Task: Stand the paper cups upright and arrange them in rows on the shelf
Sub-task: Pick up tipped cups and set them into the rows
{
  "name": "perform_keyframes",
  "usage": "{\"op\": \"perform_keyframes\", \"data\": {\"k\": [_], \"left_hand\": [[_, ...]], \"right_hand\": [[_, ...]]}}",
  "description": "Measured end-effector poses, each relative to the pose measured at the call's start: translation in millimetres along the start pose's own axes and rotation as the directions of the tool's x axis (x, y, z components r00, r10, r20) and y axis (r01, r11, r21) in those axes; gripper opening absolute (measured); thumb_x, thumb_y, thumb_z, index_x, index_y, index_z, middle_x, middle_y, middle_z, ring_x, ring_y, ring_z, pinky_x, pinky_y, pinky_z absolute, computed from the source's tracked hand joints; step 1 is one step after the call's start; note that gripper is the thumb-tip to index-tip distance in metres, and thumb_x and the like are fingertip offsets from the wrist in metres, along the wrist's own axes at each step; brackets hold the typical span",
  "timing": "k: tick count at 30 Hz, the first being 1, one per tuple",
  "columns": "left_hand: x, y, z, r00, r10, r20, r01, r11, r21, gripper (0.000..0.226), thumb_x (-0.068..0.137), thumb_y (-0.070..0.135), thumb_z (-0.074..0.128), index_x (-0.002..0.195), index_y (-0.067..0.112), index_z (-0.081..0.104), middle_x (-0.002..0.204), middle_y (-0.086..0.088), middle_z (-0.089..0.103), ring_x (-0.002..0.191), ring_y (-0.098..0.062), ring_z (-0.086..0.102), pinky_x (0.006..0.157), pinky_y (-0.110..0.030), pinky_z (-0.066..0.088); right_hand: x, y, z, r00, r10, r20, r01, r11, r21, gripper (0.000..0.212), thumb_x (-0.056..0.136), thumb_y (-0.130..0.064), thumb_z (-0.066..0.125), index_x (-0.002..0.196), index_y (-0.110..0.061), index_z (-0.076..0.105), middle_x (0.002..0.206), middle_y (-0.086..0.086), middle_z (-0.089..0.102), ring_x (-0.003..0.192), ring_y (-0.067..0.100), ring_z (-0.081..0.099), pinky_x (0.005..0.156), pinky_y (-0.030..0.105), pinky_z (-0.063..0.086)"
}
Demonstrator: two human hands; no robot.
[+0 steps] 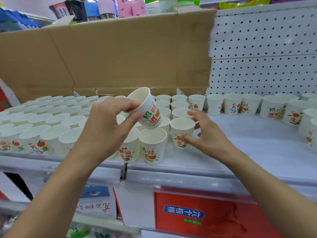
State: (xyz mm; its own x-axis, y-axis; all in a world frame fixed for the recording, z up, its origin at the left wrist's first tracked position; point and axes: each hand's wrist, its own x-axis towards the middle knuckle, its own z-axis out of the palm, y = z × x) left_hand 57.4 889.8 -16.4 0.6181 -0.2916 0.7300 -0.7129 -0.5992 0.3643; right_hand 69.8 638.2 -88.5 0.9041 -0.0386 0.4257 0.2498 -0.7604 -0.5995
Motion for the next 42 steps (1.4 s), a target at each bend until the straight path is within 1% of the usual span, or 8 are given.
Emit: {"op": "perform_keyframes", "data": {"k": [5, 12, 15, 19, 25, 29, 36, 42], "left_hand": [[-1, 11, 0, 0.995, 0.056, 0.079, -0.050, 0.996, -0.073, 0.026, 0.084, 0.021, 0.069, 0.094, 0.044, 0.064, 0.090, 0.034, 0.059, 0.091, 0.004, 0.055, 0.076, -0.006, 0.038], [12, 32, 15, 0.942, 0.199, 0.270, -0.149, 0.970, -0.193, 0.018, 0.086, 0.028, 0.066, 0.101, 0.036, 0.071, 0.092, 0.021, 0.067, 0.093, -0.006, 0.058, 0.082, -0.024, 0.046], [11, 36, 26, 0.930, 0.259, 0.261, -0.226, 0.962, -0.151, 0.021, 0.086, 0.032, 0.063, 0.105, 0.033, 0.071, 0.098, 0.018, 0.067, 0.099, -0.006, 0.055, 0.085, -0.028, 0.045], [-4, 12, 27, 0.978, 0.145, 0.148, -0.147, 0.989, 0.005, 0.033, 0.088, 0.049, 0.055, 0.116, 0.035, 0.064, 0.117, 0.019, 0.059, 0.117, -0.005, 0.046, 0.102, -0.036, 0.037], [-33, -14, 33, 0.939, 0.060, 0.339, -0.160, 0.947, 0.278, 0.038, 0.083, 0.061, 0.050, 0.101, 0.035, 0.072, 0.102, 0.015, 0.069, 0.107, -0.007, 0.056, 0.106, -0.032, 0.020], [-30, -11, 31, 0.948, 0.051, 0.315, -0.134, 0.960, 0.246, 0.014, 0.086, 0.036, 0.066, 0.098, 0.033, 0.073, 0.097, 0.014, 0.070, 0.102, -0.007, 0.057, 0.108, -0.035, 0.020], [-32, -15, 28, 0.936, 0.038, 0.350, -0.112, 0.975, 0.194, 0.017, 0.088, 0.037, 0.062, 0.103, 0.036, 0.070, 0.097, 0.019, 0.067, 0.103, 0.003, 0.048, 0.112, -0.030, 0.012], [-32, -18, 27, 0.937, 0.063, 0.344, -0.131, 0.975, 0.177, 0.051, 0.080, 0.067, 0.043, 0.123, 0.043, 0.055, 0.119, 0.022, 0.060, 0.118, 0.002, 0.043, 0.112, -0.037, 0.020]], "right_hand": [[-9, -4, -10, 0.992, -0.084, -0.098, 0.072, 0.990, -0.121, 0.082, 0.078, -0.042, 0.074, 0.144, -0.031, 0.028, 0.140, -0.006, 0.038, 0.123, 0.013, 0.044, 0.096, 0.039, 0.046], [-24, -41, -49, 0.918, -0.391, -0.067, 0.392, 0.866, 0.311, 0.041, 0.083, -0.041, 0.067, 0.123, -0.040, 0.057, 0.133, -0.010, 0.045, 0.114, 0.009, 0.053, 0.085, 0.023, 0.052], [-31, -36, -49, 0.922, -0.377, -0.082, 0.382, 0.863, 0.329, 0.012, 0.081, -0.041, 0.065, 0.091, -0.035, 0.067, 0.122, -0.005, 0.055, 0.112, 0.013, 0.057, 0.082, 0.024, 0.053], [-43, -14, -41, 0.967, -0.233, -0.101, 0.250, 0.947, 0.203, 0.008, 0.083, -0.032, 0.067, 0.078, -0.027, 0.065, 0.114, -0.007, 0.057, 0.100, 0.007, 0.059, 0.080, 0.026, 0.053], [-52, -7, -17, 0.980, -0.199, 0.005, 0.199, 0.980, 0.015, 0.002, 0.086, -0.031, 0.066, 0.086, -0.031, 0.064, 0.124, -0.013, 0.048, 0.102, 0.011, 0.055, 0.083, 0.033, 0.052], [-51, -13, -15, 0.981, -0.192, 0.001, 0.192, 0.980, 0.046, 0.001, 0.087, -0.030, 0.065, 0.087, -0.030, 0.066, 0.123, -0.014, 0.050, 0.106, 0.006, 0.054, 0.083, 0.025, 0.050], [-53, -19, -11, 0.982, -0.188, -0.008, 0.188, 0.982, -0.009, 0.006, 0.086, -0.036, 0.064, 0.091, -0.034, 0.067, 0.124, -0.014, 0.050, 0.106, 0.008, 0.055, 0.080, 0.030, 0.052], [-60, -25, -21, 0.986, -0.163, -0.030, 0.158, 0.978, -0.137, 0.036, 0.084, -0.051, 0.060, 0.118, -0.039, 0.059, 0.134, -0.018, 0.043, 0.114, 0.003, 0.049, 0.085, 0.036, 0.052]]}}
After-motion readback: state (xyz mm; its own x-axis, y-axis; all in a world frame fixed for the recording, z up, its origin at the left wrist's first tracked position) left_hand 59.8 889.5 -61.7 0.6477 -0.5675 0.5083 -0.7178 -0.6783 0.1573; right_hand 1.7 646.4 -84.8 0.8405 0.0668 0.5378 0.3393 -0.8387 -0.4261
